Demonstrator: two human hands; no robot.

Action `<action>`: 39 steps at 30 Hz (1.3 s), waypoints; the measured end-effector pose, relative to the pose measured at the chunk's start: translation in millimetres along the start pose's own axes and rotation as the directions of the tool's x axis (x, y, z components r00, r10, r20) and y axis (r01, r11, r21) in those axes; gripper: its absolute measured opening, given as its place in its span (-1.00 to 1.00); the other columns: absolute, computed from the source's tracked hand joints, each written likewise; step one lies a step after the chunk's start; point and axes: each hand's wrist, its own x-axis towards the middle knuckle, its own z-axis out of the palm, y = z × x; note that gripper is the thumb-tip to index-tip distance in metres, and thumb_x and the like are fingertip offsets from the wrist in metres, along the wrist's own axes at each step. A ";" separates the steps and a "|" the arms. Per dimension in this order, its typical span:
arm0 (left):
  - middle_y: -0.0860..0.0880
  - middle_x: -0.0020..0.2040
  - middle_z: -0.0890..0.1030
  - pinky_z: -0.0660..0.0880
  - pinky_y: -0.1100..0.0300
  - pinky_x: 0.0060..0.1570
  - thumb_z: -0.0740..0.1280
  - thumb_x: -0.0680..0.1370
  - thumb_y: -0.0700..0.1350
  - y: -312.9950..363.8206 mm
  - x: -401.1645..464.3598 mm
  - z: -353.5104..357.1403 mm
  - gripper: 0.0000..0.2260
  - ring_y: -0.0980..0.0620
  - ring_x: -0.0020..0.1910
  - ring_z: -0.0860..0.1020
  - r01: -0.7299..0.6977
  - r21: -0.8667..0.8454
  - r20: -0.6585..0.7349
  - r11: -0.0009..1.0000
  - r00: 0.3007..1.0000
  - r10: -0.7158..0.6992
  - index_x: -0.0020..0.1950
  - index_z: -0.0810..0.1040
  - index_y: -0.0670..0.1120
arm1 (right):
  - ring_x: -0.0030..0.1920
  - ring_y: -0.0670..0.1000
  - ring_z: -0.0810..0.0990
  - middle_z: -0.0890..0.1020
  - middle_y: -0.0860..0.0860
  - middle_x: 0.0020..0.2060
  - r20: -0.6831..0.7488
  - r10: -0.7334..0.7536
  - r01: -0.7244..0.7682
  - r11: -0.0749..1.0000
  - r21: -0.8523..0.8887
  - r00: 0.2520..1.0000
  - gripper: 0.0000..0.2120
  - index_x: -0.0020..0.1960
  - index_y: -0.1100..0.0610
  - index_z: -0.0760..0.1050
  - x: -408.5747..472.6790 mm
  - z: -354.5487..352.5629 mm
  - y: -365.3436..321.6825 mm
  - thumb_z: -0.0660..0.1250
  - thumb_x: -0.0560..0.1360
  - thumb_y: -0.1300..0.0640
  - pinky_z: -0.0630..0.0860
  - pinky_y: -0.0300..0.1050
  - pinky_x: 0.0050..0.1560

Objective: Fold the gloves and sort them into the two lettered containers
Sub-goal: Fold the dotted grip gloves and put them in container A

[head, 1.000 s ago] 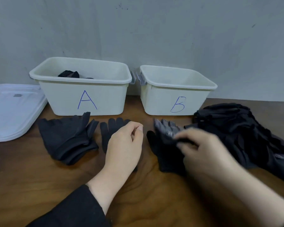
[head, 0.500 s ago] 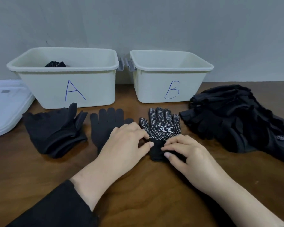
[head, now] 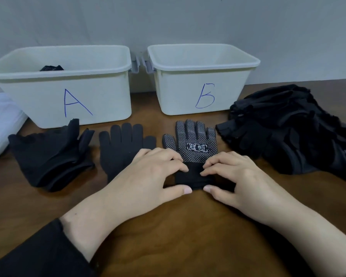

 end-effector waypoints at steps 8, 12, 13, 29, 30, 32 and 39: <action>0.25 0.19 0.41 0.17 0.19 0.34 0.19 0.53 0.31 4.9 6.2 6.2 -0.55 0.22 0.22 0.32 -0.008 0.047 -0.053 0.999 0.999 0.011 0.35 0.51 0.17 | 0.00 -0.15 0.52 0.56 -0.22 -0.06 -0.162 0.032 -0.036 0.999 -0.026 0.986 -0.78 0.04 -0.04 0.56 6.5 7.8 -13.6 0.19 0.57 -0.11 0.42 -0.07 0.16; 0.22 0.05 0.54 0.30 0.12 0.22 0.27 0.60 0.05 5.0 6.7 4.6 -0.86 0.19 0.09 0.45 -0.020 0.004 -0.124 1.000 0.992 0.020 0.08 0.60 0.17 | 0.14 -0.18 0.50 0.53 -0.29 0.05 -0.091 0.024 -0.017 0.996 0.084 0.996 -0.80 0.07 -0.16 0.50 -0.2 -0.2 -15.4 0.25 0.54 -0.23 0.24 -0.25 0.31; 0.23 0.03 0.56 0.29 0.13 0.23 0.29 0.60 0.03 3.5 5.7 4.2 -0.89 0.20 0.09 0.47 -0.013 -0.013 -0.130 1.000 0.991 0.012 0.07 0.60 0.18 | 0.18 -0.20 0.47 0.52 -0.31 0.08 -0.064 0.042 -0.036 0.995 0.097 0.997 -0.73 0.11 -0.19 0.49 -0.4 -1.1 -15.4 0.28 0.51 -0.29 0.21 -0.29 0.31; 0.19 0.01 0.42 0.42 0.09 0.16 0.39 0.55 0.05 -3.1 22.9 -0.5 -0.63 0.19 -0.04 0.42 0.164 -0.080 -0.191 0.983 0.966 -0.176 0.34 0.45 0.17 | -0.03 -0.14 0.47 0.49 -0.20 -0.06 -0.264 0.226 -0.212 0.974 0.082 0.938 -0.69 0.17 -0.12 0.54 23.0 12.3 -6.1 0.51 0.47 0.06 0.44 -0.01 0.14; 0.16 0.06 0.42 0.41 0.05 0.17 0.40 0.54 0.04 -4.7 23.4 -1.7 -0.65 0.18 0.02 0.40 0.139 -0.032 -0.194 0.990 0.971 -0.143 0.32 0.49 0.15 | 0.02 -0.10 0.47 0.50 -0.18 -0.01 -0.277 0.185 -0.184 0.982 0.028 0.943 -0.75 0.14 -0.09 0.59 23.9 12.7 -5.6 0.50 0.49 0.07 0.41 0.04 0.14; 0.12 0.20 0.46 0.41 -0.01 0.19 0.41 0.54 -0.03 -9.0 23.6 -1.2 -0.70 0.09 0.16 0.41 0.057 0.069 -0.174 0.996 0.984 -0.044 0.28 0.57 0.10 | 0.10 -0.04 0.49 0.53 -0.16 0.07 -0.273 0.090 -0.116 0.990 -0.081 0.958 -0.83 0.11 -0.05 0.67 25.4 13.5 -2.9 0.42 0.54 0.05 0.36 0.06 0.18; 0.29 0.55 0.19 0.00 0.12 0.52 0.11 0.68 0.07 -16.6 17.7 -0.9 -0.60 0.25 0.53 0.11 -0.002 0.125 0.032 0.992 0.999 -0.002 0.53 0.30 0.18 | 0.40 -0.41 0.20 0.37 -0.42 0.38 0.020 0.067 -0.066 0.997 -0.041 0.998 -0.49 0.44 -0.19 0.44 19.7 -0.6 0.7 0.20 0.55 -0.34 0.07 -0.15 0.51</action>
